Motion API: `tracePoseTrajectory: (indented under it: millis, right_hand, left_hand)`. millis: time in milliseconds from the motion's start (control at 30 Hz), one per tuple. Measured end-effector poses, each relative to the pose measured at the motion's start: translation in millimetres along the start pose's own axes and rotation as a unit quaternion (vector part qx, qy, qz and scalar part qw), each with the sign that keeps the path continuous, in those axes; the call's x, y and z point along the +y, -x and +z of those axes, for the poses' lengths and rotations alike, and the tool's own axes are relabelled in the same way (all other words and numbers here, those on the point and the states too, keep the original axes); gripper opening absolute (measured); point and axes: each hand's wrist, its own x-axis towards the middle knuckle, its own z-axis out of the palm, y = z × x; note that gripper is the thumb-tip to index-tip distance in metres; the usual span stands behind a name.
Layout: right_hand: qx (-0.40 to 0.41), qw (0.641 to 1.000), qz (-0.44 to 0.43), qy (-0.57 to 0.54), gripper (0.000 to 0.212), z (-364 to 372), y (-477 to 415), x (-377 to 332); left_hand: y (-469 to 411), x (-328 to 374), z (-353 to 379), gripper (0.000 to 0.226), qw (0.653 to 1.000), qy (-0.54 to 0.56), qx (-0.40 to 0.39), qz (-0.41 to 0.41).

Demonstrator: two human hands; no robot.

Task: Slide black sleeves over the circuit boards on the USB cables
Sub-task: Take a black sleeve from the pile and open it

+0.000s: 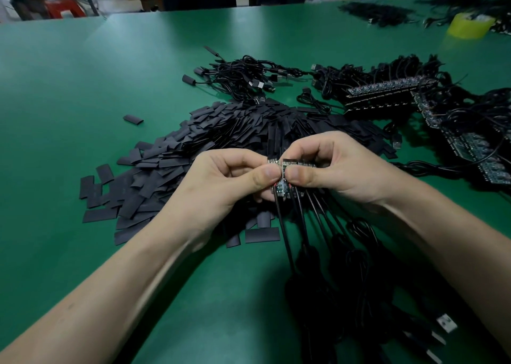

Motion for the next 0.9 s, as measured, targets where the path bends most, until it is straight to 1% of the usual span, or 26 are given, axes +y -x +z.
tracePoseTrajectory:
  millis: [67,133,200,267,300,333,367,433,500,567,600,633,700,767,833,900]
  right_hand:
    - [-0.012,0.999,0.011,0.045,0.012,-7,0,-6]
    - [-0.015,0.991,0.043,0.129,0.013,-22,2,-11]
    - [-0.017,0.972,0.084,0.216,0.021,-39,7,-15]
    - [-0.024,0.946,0.133,0.295,0.029,-52,12,-19]
    - [-0.013,0.934,0.149,0.326,0.032,-56,14,-21]
    - [0.01,0.927,0.15,0.344,0.036,-55,14,-23]
    - [0.042,0.924,0.133,0.355,0.038,-51,13,-25]
    - [0.082,0.922,0.064,0.373,0.039,-34,8,-27]
    - [0.069,0.931,0.024,0.358,0.037,-9,3,-25]
    - [0.049,0.951,0.027,0.304,0.033,10,0,-22]
    - [0.041,0.963,0.029,0.265,0.031,15,-1,-20]
    - [0.029,0.973,0.026,0.227,0.025,16,0,-18]
    - [0.017,0.986,0.027,0.162,0.016,16,0,-17]
    - [0.013,0.993,0.039,0.111,0.012,17,2,-15]
    - [0.001,0.996,0.046,0.074,0.011,22,3,-14]
    - [0.002,0.998,0.054,0.044,0.011,28,2,-12]
  left_hand:
    - [-1,0,0,0.006,1.0,-0.01,0.012,0.01]
    - [-1,0,-1,0.006,0.999,-0.023,0.032,0.023]
    - [-1,-1,-5,0.007,0.997,-0.045,0.049,0.039]
    - [-1,-1,-9,0.005,0.993,-0.077,0.058,0.064]
    - [-1,-2,-10,0.006,0.99,-0.1,0.062,0.078]
    - [-1,-4,-9,0.01,0.986,-0.124,0.071,0.089]
    - [-3,-6,-9,0.011,0.981,-0.145,0.085,0.099]
    - [-4,-10,-8,0.012,0.97,-0.176,0.11,0.126]
    - [-5,-12,-9,0.012,0.951,-0.229,0.127,0.166]
    - [-6,-12,-12,0.011,0.935,-0.272,0.132,0.187]
    - [-7,-11,-14,0.008,0.933,-0.281,0.128,0.187]
    - [-7,-11,-16,0.01,0.929,-0.294,0.124,0.185]
    - [-9,-12,-21,0.022,0.916,-0.335,0.133,0.178]
    - [-10,-13,-22,0.029,0.892,-0.389,0.151,0.173]
    - [-11,-13,-22,0.03,0.861,-0.444,0.17,0.179]
    - [-13,-12,-22,0.037,0.838,-0.484,0.172,0.184]
